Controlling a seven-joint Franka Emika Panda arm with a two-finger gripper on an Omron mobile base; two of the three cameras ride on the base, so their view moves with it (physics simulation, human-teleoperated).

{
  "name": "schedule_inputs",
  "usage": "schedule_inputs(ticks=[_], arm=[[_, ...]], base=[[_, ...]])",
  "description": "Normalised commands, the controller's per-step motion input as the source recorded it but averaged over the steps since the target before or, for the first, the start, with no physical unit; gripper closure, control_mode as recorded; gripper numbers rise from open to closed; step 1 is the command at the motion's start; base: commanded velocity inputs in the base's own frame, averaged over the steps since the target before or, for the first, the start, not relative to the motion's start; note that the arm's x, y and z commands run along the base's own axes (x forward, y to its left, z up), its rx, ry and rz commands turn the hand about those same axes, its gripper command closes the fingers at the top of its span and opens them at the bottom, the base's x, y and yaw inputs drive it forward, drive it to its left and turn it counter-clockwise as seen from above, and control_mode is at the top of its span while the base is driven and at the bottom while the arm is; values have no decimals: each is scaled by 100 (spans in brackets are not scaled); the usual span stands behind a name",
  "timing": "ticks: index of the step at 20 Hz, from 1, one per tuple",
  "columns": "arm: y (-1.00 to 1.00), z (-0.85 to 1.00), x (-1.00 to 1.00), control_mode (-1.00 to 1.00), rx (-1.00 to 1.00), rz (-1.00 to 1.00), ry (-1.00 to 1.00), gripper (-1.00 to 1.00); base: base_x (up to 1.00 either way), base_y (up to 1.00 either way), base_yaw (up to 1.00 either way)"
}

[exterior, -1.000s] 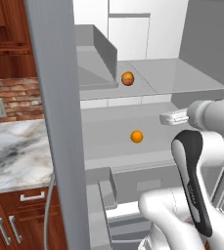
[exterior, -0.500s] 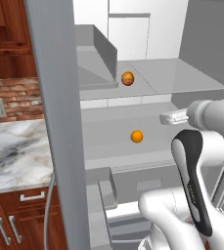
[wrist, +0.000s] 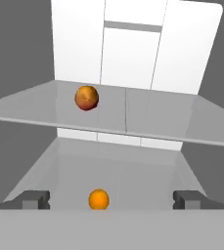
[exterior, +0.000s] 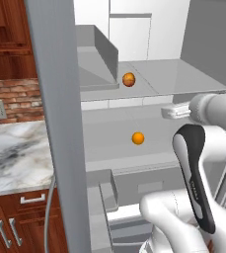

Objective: Retrieve the peach and orange from the fridge and place them into the bowl on the dining table.

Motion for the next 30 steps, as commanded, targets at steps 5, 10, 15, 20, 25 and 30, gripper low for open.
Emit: schedule_inputs(ticks=[5,10,15,20,25,30], arm=[[3,51,13,-100,0,0,3,-100],[4,44,22,-100,2,1,9,-100],[21,14,18,-100,1,3,5,-100],[31,-1,14,-100,0,6,0,-100],[23,-9,23,-100,0,4,0,-100],[2,-15,23,-100,0,1,3,-100]], base=[[0,0,0],[0,0,0],[0,0,0],[0,0,0],[0,0,0],[0,0,0]])
